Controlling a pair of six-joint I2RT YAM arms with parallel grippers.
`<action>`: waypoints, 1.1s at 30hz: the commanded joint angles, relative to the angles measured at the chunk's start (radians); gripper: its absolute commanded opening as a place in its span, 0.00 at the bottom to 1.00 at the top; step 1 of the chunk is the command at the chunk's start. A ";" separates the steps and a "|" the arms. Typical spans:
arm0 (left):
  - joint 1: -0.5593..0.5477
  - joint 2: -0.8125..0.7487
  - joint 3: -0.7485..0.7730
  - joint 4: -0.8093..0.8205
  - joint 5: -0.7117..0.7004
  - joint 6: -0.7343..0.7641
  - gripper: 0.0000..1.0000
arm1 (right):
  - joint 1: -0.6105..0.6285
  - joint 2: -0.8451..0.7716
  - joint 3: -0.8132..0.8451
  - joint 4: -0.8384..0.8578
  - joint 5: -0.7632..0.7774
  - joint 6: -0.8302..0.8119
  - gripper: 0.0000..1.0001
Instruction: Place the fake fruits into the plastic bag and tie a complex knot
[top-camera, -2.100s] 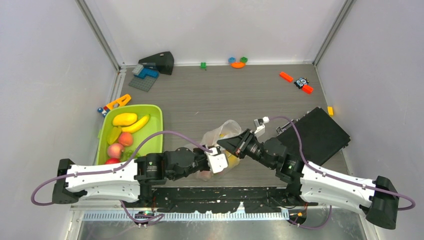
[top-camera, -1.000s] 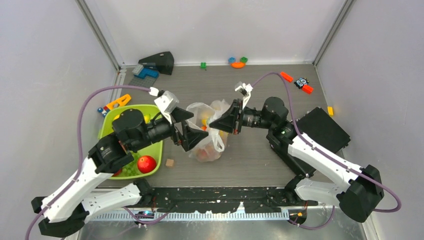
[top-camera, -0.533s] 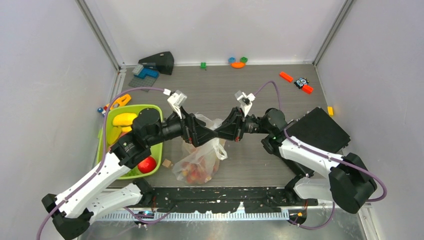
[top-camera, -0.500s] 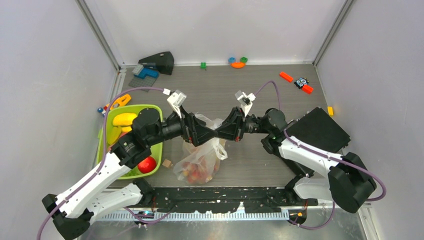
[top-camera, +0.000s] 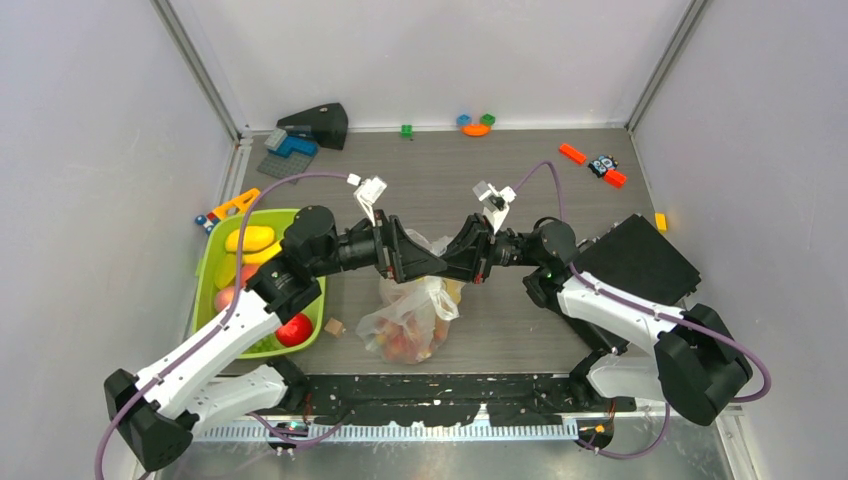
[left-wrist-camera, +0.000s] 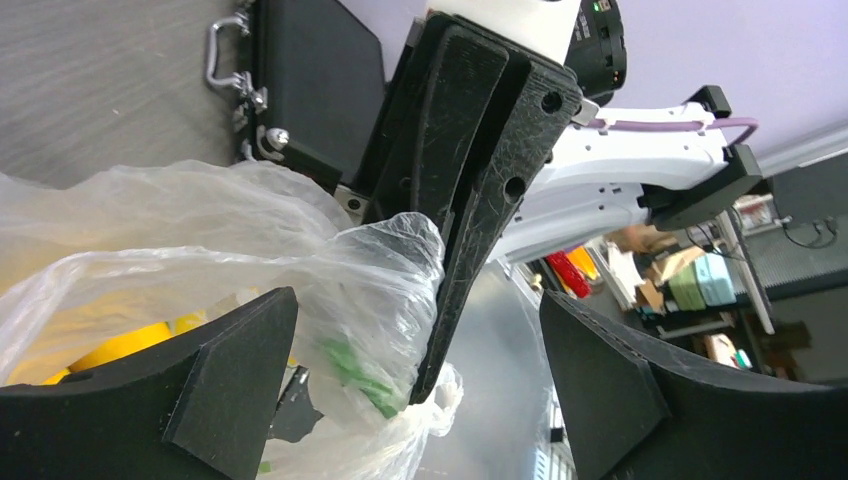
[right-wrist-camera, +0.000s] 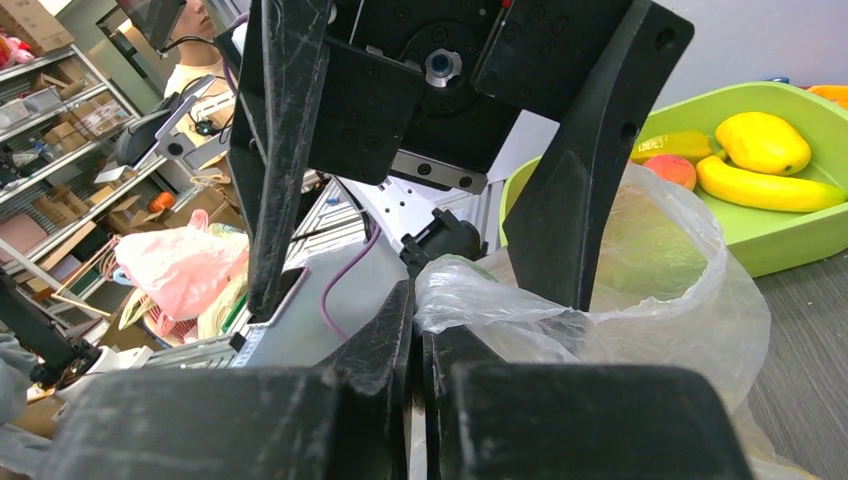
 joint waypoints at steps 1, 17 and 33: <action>0.006 0.022 0.013 0.084 0.134 -0.058 0.95 | -0.006 -0.029 0.013 0.073 -0.012 -0.006 0.05; 0.052 -0.067 -0.004 0.038 0.249 -0.085 0.94 | -0.038 -0.063 0.001 -0.063 0.008 -0.094 0.05; 0.094 -0.174 0.069 -0.338 0.025 0.167 0.95 | -0.053 -0.108 -0.007 -0.171 0.080 -0.101 0.05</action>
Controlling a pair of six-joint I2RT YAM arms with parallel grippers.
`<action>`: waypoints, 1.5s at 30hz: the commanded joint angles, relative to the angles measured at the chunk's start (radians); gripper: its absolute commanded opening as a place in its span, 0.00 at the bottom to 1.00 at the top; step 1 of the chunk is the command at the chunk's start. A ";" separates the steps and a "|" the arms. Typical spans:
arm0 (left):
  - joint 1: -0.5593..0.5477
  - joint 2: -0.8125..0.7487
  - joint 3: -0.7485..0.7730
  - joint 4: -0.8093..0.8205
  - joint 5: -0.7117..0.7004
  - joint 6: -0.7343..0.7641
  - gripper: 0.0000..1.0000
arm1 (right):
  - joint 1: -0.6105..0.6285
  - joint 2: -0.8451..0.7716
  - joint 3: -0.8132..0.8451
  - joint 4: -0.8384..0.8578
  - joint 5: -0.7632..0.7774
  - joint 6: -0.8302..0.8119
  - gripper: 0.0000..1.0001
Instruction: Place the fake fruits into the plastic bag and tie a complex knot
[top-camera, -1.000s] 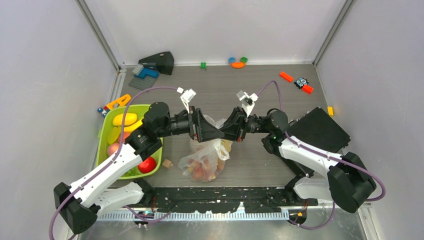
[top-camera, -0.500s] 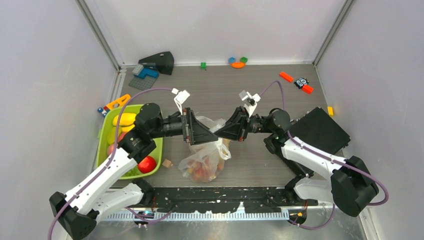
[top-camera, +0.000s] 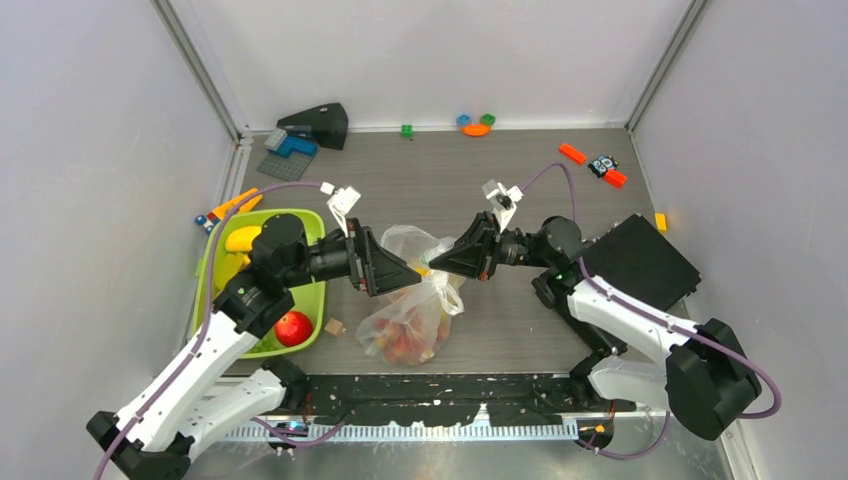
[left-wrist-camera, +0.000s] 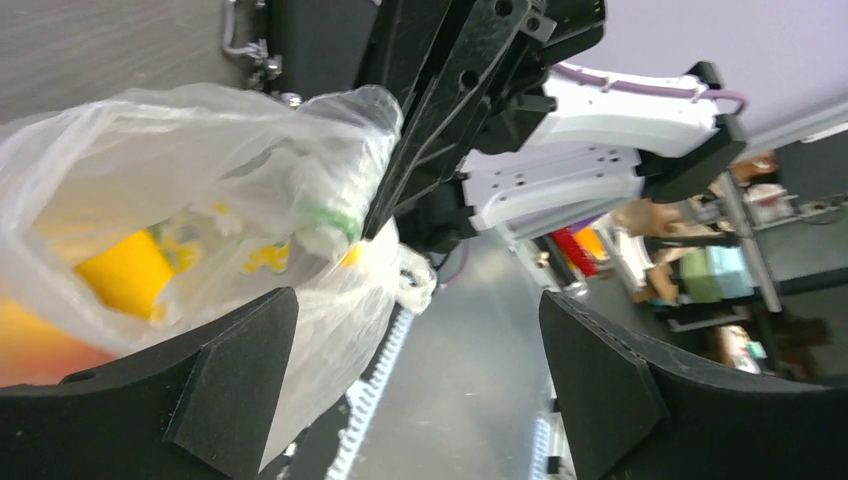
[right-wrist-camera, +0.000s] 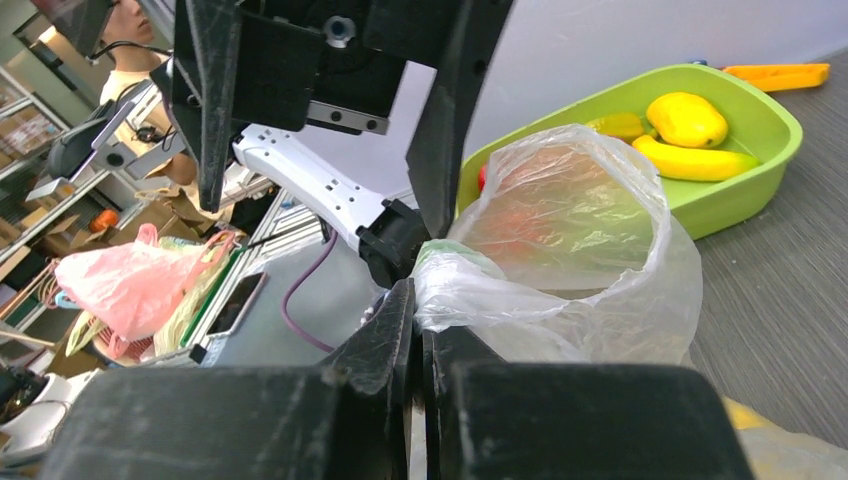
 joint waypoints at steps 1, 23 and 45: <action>0.005 -0.044 0.065 -0.168 -0.093 0.144 0.95 | -0.006 -0.045 0.006 -0.020 0.065 0.006 0.05; -0.081 0.030 -0.040 0.290 -0.035 -0.013 0.82 | -0.006 -0.151 -0.038 -0.143 0.115 -0.024 0.05; -0.173 0.081 -0.124 0.366 -0.136 -0.046 0.77 | -0.007 -0.172 -0.063 -0.052 0.137 0.051 0.05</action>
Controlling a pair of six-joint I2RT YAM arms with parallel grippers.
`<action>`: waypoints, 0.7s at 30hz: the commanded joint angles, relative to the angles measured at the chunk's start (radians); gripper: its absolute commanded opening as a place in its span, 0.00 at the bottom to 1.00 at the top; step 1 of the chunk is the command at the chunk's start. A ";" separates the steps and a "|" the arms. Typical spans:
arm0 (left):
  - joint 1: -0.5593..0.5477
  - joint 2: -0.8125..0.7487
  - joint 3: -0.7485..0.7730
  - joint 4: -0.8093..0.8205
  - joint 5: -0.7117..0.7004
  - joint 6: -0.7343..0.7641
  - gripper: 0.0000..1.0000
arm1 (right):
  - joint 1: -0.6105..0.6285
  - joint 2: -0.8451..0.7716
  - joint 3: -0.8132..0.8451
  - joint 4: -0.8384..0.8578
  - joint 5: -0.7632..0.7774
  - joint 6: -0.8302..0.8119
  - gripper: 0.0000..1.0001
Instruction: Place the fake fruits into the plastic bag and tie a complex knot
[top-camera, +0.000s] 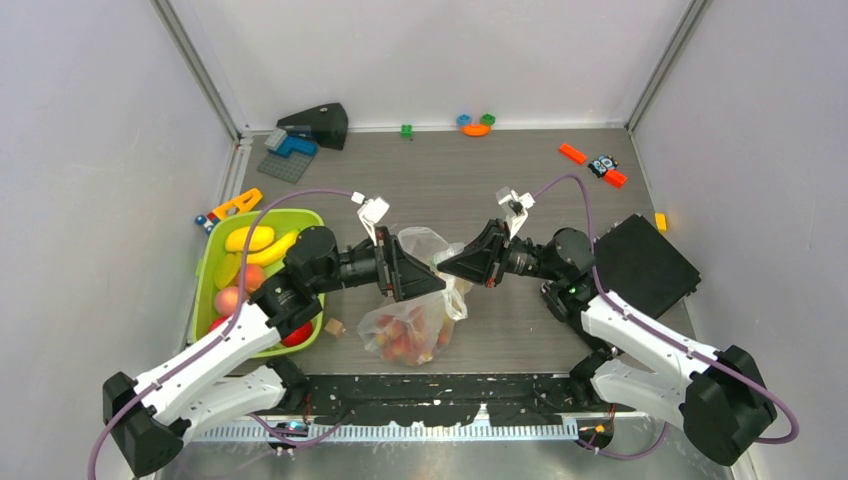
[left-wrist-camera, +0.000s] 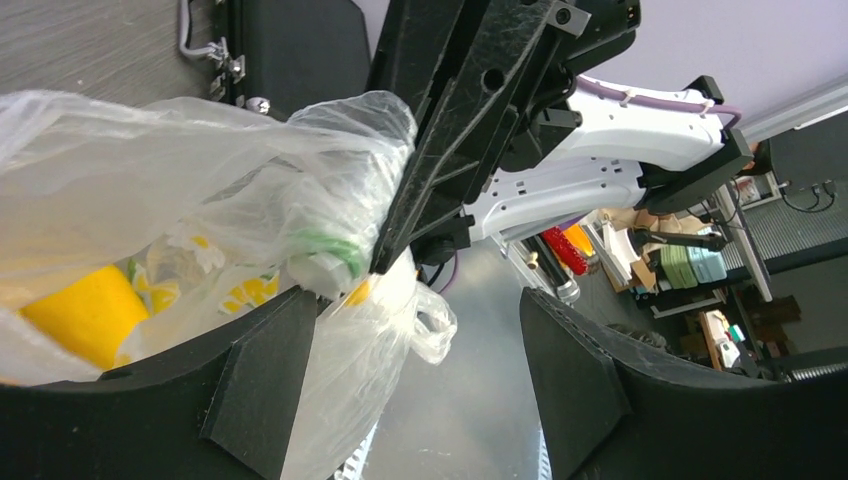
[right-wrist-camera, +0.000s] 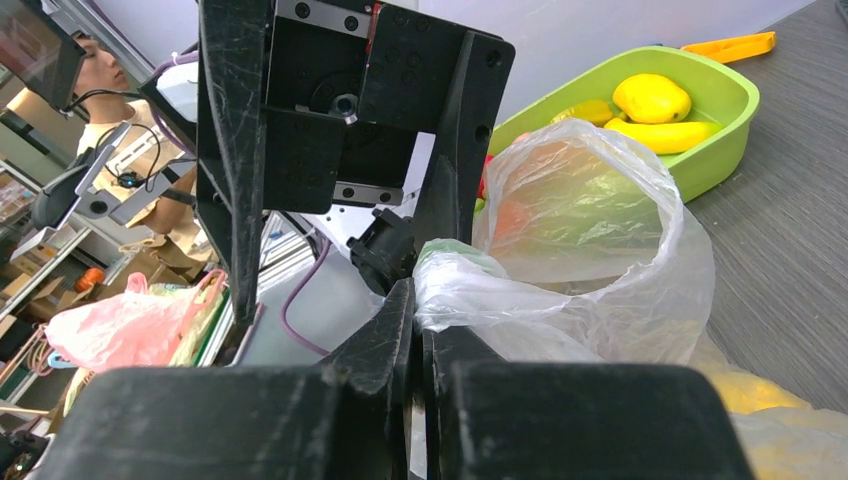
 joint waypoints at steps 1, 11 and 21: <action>-0.034 0.020 0.008 0.129 -0.015 -0.018 0.77 | -0.004 -0.028 0.004 0.101 0.005 0.035 0.05; -0.061 0.071 0.003 0.180 -0.031 -0.054 0.76 | -0.004 -0.050 -0.008 0.113 0.015 0.050 0.05; -0.070 0.127 -0.005 0.266 -0.035 -0.107 0.77 | -0.003 -0.064 -0.021 0.182 0.016 0.113 0.05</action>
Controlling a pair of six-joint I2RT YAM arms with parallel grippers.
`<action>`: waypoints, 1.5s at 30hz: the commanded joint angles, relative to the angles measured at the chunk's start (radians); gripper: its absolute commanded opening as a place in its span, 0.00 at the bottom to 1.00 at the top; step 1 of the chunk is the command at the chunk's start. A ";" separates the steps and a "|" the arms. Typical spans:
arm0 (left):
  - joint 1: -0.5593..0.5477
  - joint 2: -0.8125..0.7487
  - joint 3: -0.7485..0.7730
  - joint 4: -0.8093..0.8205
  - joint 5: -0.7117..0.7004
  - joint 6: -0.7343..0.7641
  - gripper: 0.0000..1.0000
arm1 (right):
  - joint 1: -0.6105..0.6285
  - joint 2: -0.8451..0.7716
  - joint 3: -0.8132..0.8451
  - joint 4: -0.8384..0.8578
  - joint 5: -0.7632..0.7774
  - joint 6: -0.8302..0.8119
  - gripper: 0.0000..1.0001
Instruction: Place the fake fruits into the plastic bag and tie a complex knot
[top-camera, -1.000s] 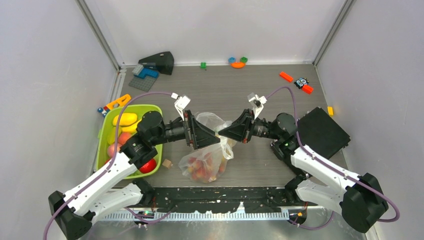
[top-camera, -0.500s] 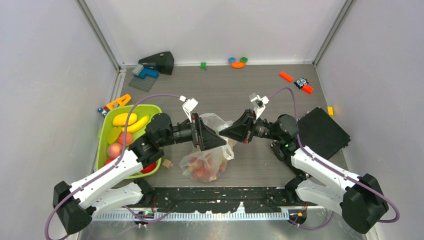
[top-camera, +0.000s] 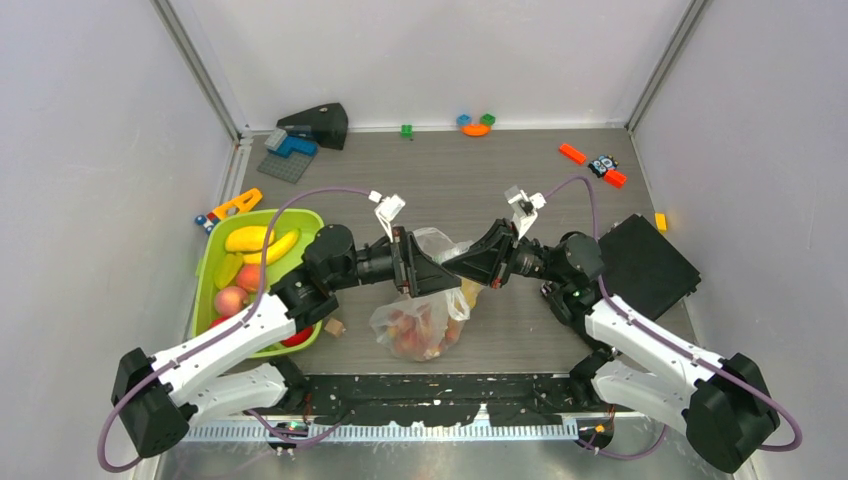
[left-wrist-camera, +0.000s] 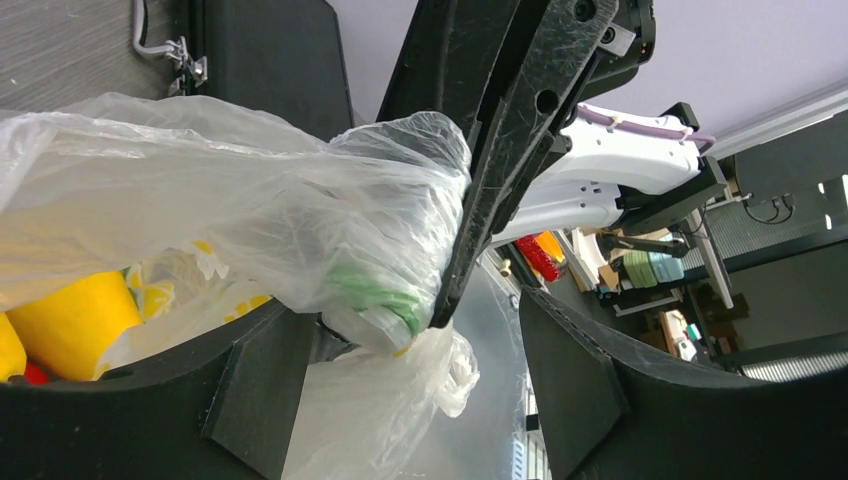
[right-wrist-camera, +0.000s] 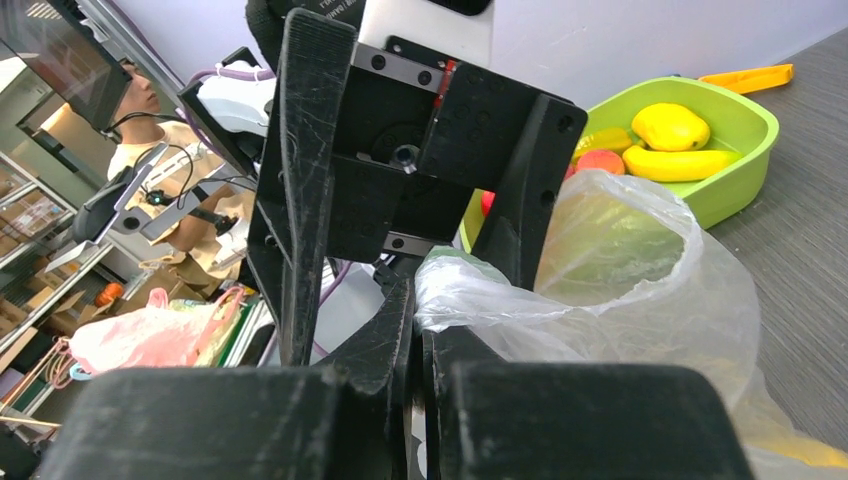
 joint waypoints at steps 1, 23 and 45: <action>-0.015 0.020 0.003 0.125 -0.012 -0.034 0.77 | 0.001 -0.023 -0.004 0.118 0.011 0.041 0.05; -0.020 -0.027 -0.090 0.353 -0.085 -0.110 0.76 | 0.001 -0.004 -0.051 0.135 0.019 0.046 0.05; -0.020 -0.167 -0.195 0.315 -0.332 -0.120 0.58 | 0.001 -0.018 -0.060 0.076 0.038 0.001 0.05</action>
